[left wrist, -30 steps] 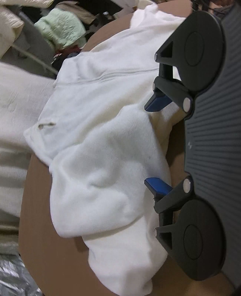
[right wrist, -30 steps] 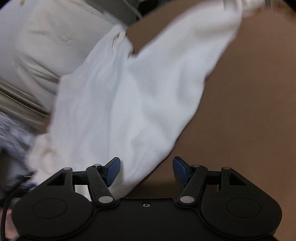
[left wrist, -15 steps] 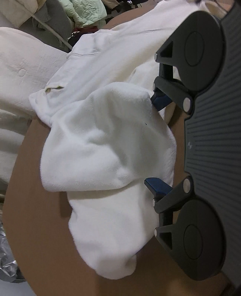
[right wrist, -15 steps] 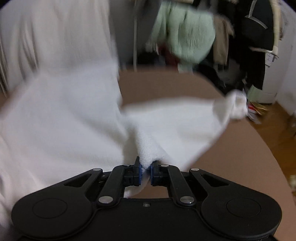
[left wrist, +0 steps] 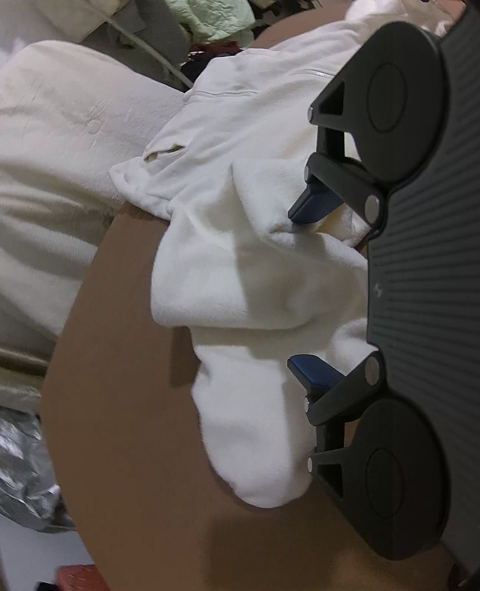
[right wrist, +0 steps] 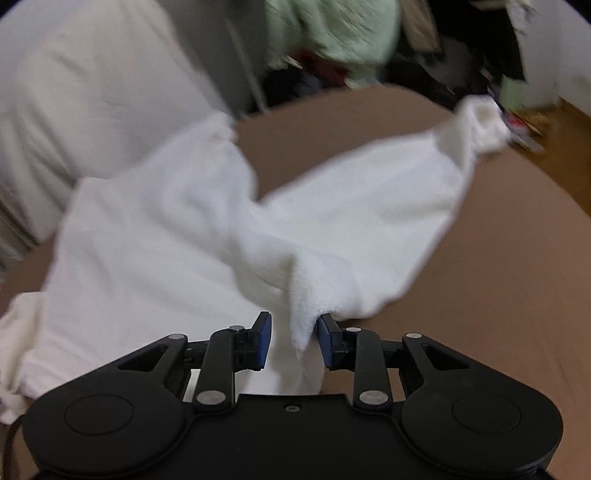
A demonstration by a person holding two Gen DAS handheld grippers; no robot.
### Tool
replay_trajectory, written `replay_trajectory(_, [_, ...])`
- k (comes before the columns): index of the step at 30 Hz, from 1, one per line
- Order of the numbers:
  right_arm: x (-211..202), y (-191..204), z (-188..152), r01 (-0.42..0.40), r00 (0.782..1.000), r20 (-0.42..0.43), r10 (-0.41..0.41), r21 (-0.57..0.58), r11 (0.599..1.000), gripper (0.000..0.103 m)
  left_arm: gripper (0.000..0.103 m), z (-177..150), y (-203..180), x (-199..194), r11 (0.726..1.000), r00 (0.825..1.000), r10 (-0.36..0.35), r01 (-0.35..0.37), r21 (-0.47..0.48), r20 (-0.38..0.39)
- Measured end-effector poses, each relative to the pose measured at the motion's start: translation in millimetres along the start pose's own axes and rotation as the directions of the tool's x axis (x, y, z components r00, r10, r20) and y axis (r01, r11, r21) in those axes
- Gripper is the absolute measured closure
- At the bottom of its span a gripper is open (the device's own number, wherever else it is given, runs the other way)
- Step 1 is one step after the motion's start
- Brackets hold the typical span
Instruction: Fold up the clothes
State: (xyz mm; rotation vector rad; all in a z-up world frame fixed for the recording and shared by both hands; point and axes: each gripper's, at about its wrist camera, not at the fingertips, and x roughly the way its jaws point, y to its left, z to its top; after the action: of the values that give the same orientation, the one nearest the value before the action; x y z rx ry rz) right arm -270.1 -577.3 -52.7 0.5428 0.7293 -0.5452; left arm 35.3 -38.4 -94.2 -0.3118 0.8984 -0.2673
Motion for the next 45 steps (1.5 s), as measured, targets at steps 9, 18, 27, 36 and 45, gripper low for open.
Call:
replay_trajectory(9, [0,123,-7,-0.23,0.971,-0.022,0.237,-0.352,0.908,0.054,0.025,-18,-13,-21,0.995,0.998,-0.044,0.041,0.093,0.034])
replay_trajectory(18, [-22,128,-2,0.034,0.981,0.185,0.063,-0.477,0.878,0.045,0.025,-19,-13,-17,0.991,0.998,-0.059,0.055,0.119,0.025])
replay_trajectory(27, [-5,155,-10,-0.543,0.84,-0.243,0.486,-0.419,0.728,0.043,0.058,-29,3,23,0.998,0.995,-0.001,0.008,0.068,-0.103])
replay_trajectory(36, [89,274,-66,-0.523,0.841,-0.49,0.229,-0.627,0.578,0.032,0.098,7,27,-40,0.942,0.915,0.243,-0.301,0.145,0.322])
replay_trajectory(45, [107,248,-61,-0.454,0.887,-0.405,0.223,-0.672,0.585,0.08,0.1,25,69,-60,0.953,0.884,0.281,-0.303,0.002,0.373])
